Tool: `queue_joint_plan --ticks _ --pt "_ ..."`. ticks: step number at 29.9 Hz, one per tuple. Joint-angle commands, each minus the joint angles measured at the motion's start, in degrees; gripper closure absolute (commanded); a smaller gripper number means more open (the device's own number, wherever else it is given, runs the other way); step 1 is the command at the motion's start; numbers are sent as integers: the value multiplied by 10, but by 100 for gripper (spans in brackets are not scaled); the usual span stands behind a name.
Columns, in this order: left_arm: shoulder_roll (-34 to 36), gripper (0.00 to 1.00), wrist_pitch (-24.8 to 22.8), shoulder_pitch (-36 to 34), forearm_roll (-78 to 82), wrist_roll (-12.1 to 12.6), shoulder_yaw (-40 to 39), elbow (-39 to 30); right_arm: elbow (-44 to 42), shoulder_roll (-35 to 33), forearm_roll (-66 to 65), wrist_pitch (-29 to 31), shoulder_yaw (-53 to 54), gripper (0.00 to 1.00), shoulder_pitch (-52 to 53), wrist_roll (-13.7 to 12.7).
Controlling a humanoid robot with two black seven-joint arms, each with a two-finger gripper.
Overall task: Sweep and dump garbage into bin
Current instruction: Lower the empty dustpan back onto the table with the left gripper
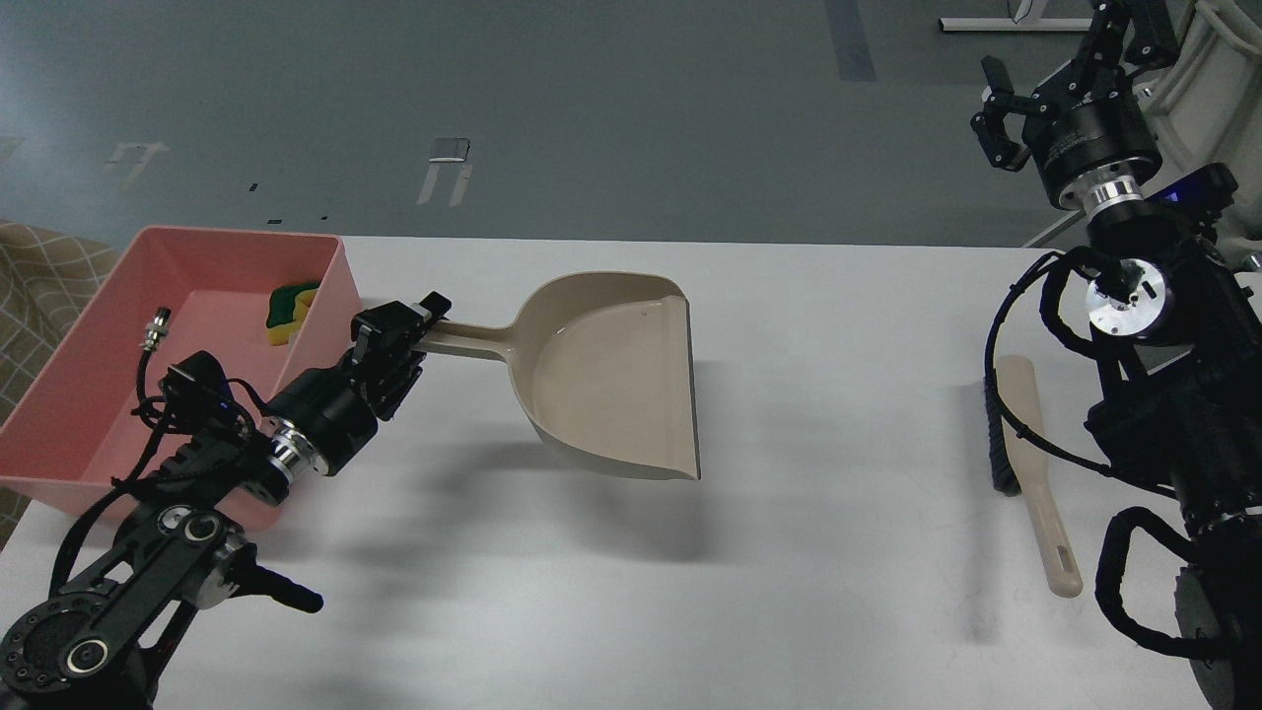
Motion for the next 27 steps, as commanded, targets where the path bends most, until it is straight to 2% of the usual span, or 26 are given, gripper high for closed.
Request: queue_joint_plan --ticks 1,7,12,18,27 --pt "-19 90 21 -20 2 0 18 22 0 0 0 0 0 0 -7 5" --pt "-39 89 33 -68 1 -3 64 64 1 0 0 0 0 0 -11 8" --pt "-38 89 33 -70 2 -9 68 80 1 0 1 0 0 0 -14 9" --pt "-35 89 48 -70 9 -34 98 106 2 3 0 -1 1 0 -24 9" --pt "-43 88 71 -70 12 -34 100 127 4 3 1 -1 2 0 -29 12"
